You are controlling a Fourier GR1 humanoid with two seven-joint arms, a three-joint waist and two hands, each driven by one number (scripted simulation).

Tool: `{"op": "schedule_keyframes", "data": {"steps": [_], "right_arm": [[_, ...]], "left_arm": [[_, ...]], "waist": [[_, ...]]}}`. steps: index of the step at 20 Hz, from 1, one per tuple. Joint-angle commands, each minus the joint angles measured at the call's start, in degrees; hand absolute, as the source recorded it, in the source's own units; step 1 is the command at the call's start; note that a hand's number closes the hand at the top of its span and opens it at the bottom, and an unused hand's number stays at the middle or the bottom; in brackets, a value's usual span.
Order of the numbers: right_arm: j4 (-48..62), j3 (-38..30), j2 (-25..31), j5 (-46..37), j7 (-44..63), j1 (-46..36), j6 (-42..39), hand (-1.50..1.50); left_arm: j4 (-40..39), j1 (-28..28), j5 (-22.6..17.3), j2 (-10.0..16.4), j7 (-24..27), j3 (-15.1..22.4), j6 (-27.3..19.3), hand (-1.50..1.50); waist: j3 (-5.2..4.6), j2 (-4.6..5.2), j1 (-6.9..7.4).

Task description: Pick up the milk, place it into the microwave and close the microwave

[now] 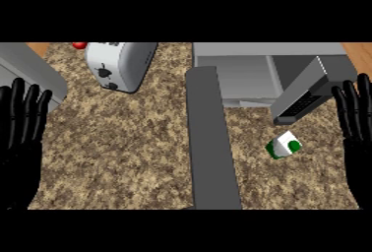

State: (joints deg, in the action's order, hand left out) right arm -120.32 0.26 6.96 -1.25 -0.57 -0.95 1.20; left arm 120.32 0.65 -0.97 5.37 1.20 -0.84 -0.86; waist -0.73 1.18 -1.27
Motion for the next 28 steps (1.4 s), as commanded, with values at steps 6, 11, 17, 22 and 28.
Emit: {"op": "schedule_keyframes", "data": {"steps": [6,11,17,22,28], "right_arm": [[6.7,-11.6,11.5,18.9,-6.5,1.6,-19.1,-1.50],[2.5,-10.9,12.3,28.0,0.0,4.4,-23.8,-1.50],[3.8,-13.5,10.0,24.1,-3.4,10.0,-25.6,-1.50],[12.0,-12.6,9.0,17.1,-5.7,3.6,-24.3,-1.50],[16.9,-12.2,6.6,11.6,-7.7,5.1,-22.9,-1.50]], "left_arm": [[-2.7,-0.9,-3.1,4.0,-1.6,-3.3,4.4,-1.50],[0.6,6.5,-14.5,-1.2,-3.9,-1.6,6.9,-1.50],[9.8,15.2,-22.9,2.0,-6.3,-8.0,12.4,-1.50],[18.0,20.2,-24.5,0.7,-9.1,-8.9,12.6,-1.50],[15.2,27.3,-29.3,-0.2,-4.0,-14.9,21.6,-1.50]], "waist": [[0.80,-1.10,1.03],[0.71,-1.31,1.26],[0.72,-1.30,1.43],[0.74,-1.24,1.95],[0.71,-1.27,2.02]]}}
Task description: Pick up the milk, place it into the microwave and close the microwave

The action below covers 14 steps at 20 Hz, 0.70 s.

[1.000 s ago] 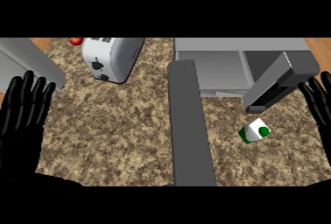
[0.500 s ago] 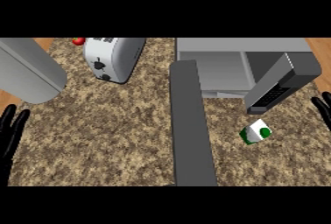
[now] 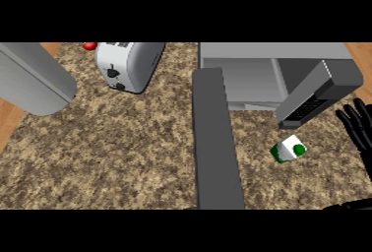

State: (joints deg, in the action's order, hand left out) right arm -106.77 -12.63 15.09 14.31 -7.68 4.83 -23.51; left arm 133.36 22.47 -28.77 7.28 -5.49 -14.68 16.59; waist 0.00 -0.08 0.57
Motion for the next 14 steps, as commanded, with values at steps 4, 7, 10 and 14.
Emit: {"op": "schedule_keyframes", "data": {"steps": [4,7,10,14], "right_arm": [[13.5,-0.1,-2.3,-10.3,-11.0,-1.2,1.6,-1.50],[20.8,-2.2,-1.1,-12.3,-12.2,-3.1,3.9,-1.50],[24.4,-1.2,-1.7,-14.8,-14.6,-3.5,4.8,-1.50],[36.1,-2.2,0.2,-17.7,-21.9,-5.9,4.4,-1.50]], "left_arm": [[2.0,0.8,-3.4,-0.6,-1.2,-2.0,1.8,-1.50],[3.5,6.4,-4.0,-2.4,2.1,-3.8,5.8,-1.50],[3.5,7.8,-6.5,-2.3,0.9,-5.8,7.2,-1.50],[6.9,10.8,-7.9,-3.5,0.2,-5.9,8.2,-1.50]], "waist": [[0.03,0.10,-0.12],[0.04,0.08,0.52],[0.02,0.04,0.17],[0.07,0.06,0.61]]}}
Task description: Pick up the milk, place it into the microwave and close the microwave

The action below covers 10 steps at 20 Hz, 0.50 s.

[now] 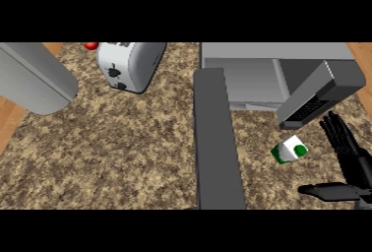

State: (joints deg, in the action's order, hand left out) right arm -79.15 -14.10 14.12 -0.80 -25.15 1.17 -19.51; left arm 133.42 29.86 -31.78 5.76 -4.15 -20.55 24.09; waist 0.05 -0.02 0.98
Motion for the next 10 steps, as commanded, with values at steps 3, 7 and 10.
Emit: {"op": "schedule_keyframes", "data": {"steps": [3,7,10], "right_arm": [[17.1,-0.2,0.8,-6.4,-11.1,-3.8,2.8,-1.50],[27.7,-1.7,4.0,-7.7,-17.4,-6.6,2.2,-1.50],[38.8,-0.5,4.4,-12.6,-26.7,-10.0,5.7,-1.50]], "left_arm": [[6.5,2.3,-6.7,-0.7,-2.1,-1.1,0.8,-1.50],[5.7,4.8,-6.8,-2.1,-0.7,-1.9,3.6,-1.50],[-1.0,1.2,-6.5,-0.2,2.3,-4.8,5.3,-1.50]], "waist": [[0.05,0.09,0.26],[0.04,0.06,0.29],[0.10,0.29,0.53]]}}
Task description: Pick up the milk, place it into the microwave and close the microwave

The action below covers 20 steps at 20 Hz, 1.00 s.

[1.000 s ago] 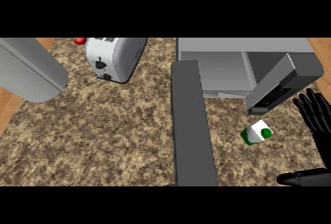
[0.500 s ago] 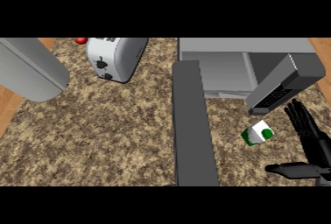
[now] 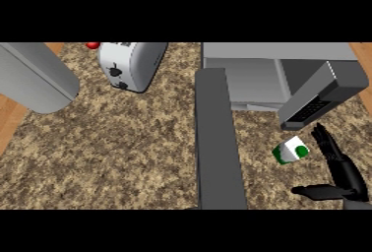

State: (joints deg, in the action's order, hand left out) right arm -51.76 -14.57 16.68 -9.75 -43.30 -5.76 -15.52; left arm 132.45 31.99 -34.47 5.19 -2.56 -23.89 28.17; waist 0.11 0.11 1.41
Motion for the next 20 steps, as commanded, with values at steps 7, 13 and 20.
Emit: {"op": "schedule_keyframes", "data": {"steps": [7,13,20], "right_arm": [[28.1,-0.8,3.0,-6.0,-18.4,-9.9,3.5,-1.50],[35.0,-2.1,2.3,-5.6,-20.1,-16.0,4.5,-1.50],[38.1,-2.6,0.5,-4.5,-21.4,-17.1,1.6,1.50]], "left_arm": [[4.1,0.0,-6.1,0.5,-2.3,-1.6,0.4,-1.50],[1.6,2.0,-6.2,-1.0,0.7,-2.4,4.6,-1.50],[3.5,3.8,-7.0,-1.3,-0.6,-1.8,4.9,-1.50]], "waist": [[0.11,0.27,0.20],[0.18,0.42,0.95],[0.25,0.51,0.95]]}}
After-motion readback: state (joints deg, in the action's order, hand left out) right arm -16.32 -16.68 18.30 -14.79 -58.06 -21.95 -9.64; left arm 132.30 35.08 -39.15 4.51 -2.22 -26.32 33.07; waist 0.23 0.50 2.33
